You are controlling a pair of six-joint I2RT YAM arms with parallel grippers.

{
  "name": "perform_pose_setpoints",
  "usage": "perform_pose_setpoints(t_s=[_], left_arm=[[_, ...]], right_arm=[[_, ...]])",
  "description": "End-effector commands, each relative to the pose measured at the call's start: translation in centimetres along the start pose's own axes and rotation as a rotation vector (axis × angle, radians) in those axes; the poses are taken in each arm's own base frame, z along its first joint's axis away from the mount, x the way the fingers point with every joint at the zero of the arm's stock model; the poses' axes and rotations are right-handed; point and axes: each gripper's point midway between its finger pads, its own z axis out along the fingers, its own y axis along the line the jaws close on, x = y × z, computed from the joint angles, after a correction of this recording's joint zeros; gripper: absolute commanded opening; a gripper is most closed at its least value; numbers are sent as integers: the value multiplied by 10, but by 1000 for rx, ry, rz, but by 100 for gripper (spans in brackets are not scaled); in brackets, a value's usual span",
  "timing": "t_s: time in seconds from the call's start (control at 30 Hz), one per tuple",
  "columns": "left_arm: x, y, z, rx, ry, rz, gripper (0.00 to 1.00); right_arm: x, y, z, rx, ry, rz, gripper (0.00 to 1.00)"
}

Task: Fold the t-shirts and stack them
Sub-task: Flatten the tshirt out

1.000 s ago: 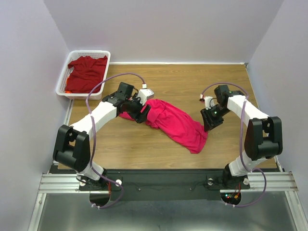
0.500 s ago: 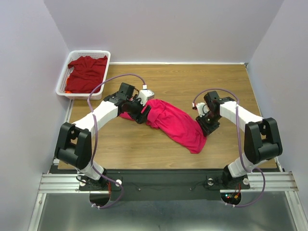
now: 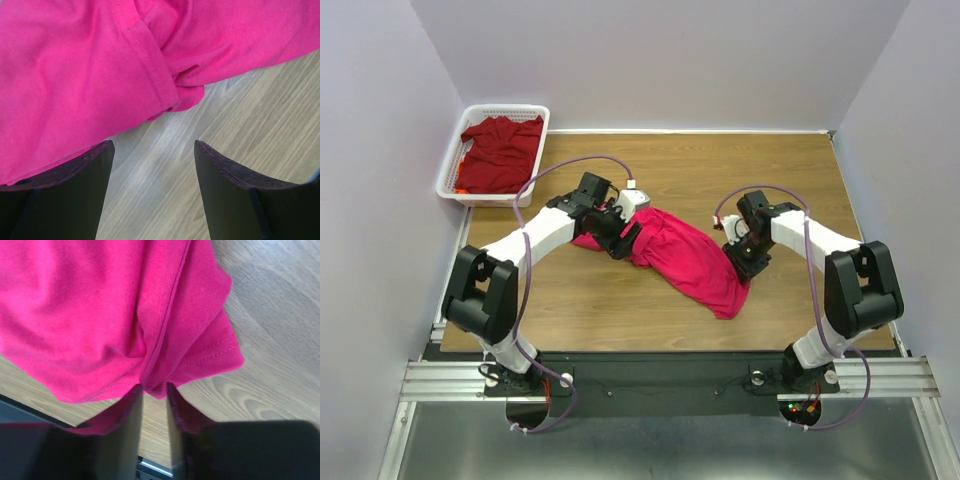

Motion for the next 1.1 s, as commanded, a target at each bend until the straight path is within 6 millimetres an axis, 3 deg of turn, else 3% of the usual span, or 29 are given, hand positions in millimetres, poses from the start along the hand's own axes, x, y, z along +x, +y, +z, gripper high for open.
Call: perform_pose_setpoints(t_s=[0.0,0.1,0.23,0.37,0.6,0.77,1.07], left_arm=[[-22,3,-2,-11,-29,28,77],[-21,2,3,-13,-20,32,77],[-22,1,0,-23,-32,80,77],[-35,7,-17,-76,-98,279,79],[-38,5,-27,-63,-122,568,79],[-34,0,-25,-33,-149,758,76],[-34,11,-9,-93,-144,999,70]], right_arm=[[-4,-1,3,3,-1,-6,26],[-4,-2,4,7,2,-4,1],[-8,-1,-2,10,-22,-7,1],[-15,2,-10,6,-57,-6,1],[-17,9,-16,-25,-64,-14,1],[-18,8,-21,-23,-65,-17,1],[-23,3,-23,-46,-71,26,1]])
